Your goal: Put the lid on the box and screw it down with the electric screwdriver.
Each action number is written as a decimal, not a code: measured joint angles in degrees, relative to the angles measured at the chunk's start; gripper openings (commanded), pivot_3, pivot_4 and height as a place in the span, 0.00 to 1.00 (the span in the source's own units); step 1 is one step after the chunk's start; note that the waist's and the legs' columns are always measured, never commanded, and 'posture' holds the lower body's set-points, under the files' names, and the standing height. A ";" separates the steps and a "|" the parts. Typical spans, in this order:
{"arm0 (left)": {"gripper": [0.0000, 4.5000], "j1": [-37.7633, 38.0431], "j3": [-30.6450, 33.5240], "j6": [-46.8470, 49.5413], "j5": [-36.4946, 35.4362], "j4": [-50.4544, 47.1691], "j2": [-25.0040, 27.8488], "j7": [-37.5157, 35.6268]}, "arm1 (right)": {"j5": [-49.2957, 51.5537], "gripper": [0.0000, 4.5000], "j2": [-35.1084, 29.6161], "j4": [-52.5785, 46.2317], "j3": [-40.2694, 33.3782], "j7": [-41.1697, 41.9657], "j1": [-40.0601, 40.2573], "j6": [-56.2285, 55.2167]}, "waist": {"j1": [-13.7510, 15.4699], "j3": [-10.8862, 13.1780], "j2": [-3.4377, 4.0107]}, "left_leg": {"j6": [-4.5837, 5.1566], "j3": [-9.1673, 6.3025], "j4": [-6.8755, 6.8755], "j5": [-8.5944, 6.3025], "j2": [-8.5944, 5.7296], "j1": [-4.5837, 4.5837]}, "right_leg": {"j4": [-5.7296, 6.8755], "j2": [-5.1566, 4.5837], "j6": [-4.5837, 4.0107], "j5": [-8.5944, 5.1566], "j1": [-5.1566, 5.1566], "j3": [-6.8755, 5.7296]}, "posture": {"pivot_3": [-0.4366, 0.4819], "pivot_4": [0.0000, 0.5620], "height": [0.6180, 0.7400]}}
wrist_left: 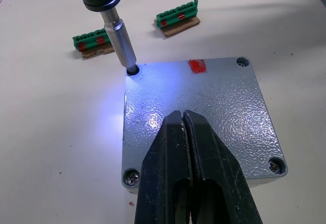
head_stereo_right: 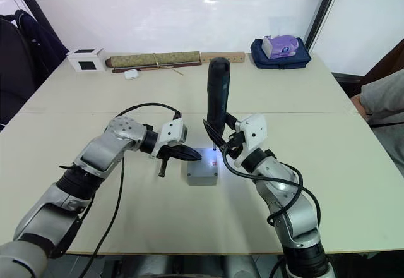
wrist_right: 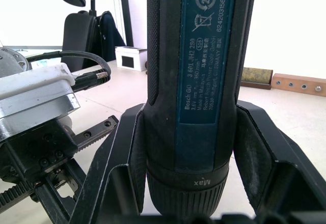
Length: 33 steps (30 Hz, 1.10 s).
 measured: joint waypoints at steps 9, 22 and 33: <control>0.00 0.00 0.12 -0.15 0.01 0.48 -0.44 -0.01 | 0.06 0.40 -0.14 0.07 -0.23 0.29 -0.05 0.02 | 0.14 0.00 -0.01 | 0.00 0.00 0.00 0.00 0.01 0.00 | -0.02 -0.01 -0.01 -0.01 0.01 0.00 | 0.48 0.27 1.00; 0.00 0.77 0.64 -2.54 -0.18 0.25 -2.15 1.02 | 28.53 0.40 -11.39 -1.44 -20.46 -3.82 -21.66 25.22 | 0.26 0.76 0.62 | 0.02 -0.01 -0.02 -0.01 0.05 -0.41 | -0.04 -0.18 0.14 0.08 -0.37 0.00 | 0.48 0.27 1.00; 0.00 -0.18 7.00 8.98 -10.82 -0.12 -4.59 0.06 | 44.76 0.40 -42.99 21.97 -29.49 -14.59 -26.54 56.66 | 0.49 1.17 0.48 | 0.04 0.02 0.09 -0.01 -0.04 -1.39 | -0.12 -0.34 0.21 0.13 -1.22 -0.04 | 0.48 0.27 1.00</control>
